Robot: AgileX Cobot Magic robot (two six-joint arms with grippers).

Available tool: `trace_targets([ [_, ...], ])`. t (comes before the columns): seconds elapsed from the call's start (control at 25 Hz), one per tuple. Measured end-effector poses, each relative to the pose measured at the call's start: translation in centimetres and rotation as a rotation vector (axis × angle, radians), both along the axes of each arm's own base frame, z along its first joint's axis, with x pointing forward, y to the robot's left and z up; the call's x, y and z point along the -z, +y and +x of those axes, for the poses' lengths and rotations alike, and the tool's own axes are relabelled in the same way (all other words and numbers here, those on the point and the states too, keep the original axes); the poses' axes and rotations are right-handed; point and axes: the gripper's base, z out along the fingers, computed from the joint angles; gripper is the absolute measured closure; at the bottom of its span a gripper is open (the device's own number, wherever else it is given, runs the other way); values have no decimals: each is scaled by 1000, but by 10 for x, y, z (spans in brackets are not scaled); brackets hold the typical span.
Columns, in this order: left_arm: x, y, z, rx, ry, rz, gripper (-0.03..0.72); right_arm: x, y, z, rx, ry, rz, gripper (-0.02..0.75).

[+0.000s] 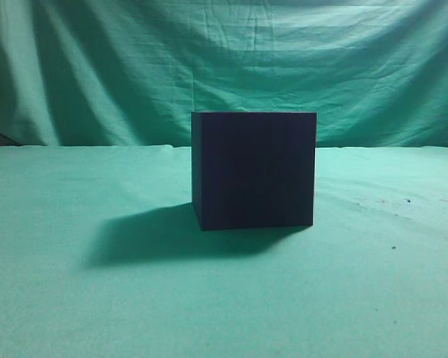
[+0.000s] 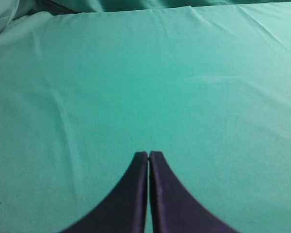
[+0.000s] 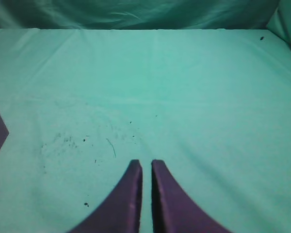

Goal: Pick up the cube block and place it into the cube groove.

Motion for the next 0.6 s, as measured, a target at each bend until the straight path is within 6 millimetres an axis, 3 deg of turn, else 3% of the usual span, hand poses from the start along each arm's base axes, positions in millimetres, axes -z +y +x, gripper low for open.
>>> trace_targets([
  [0.6,0,0,0,0,0,0,688,1,0,0,1,9,10,689],
])
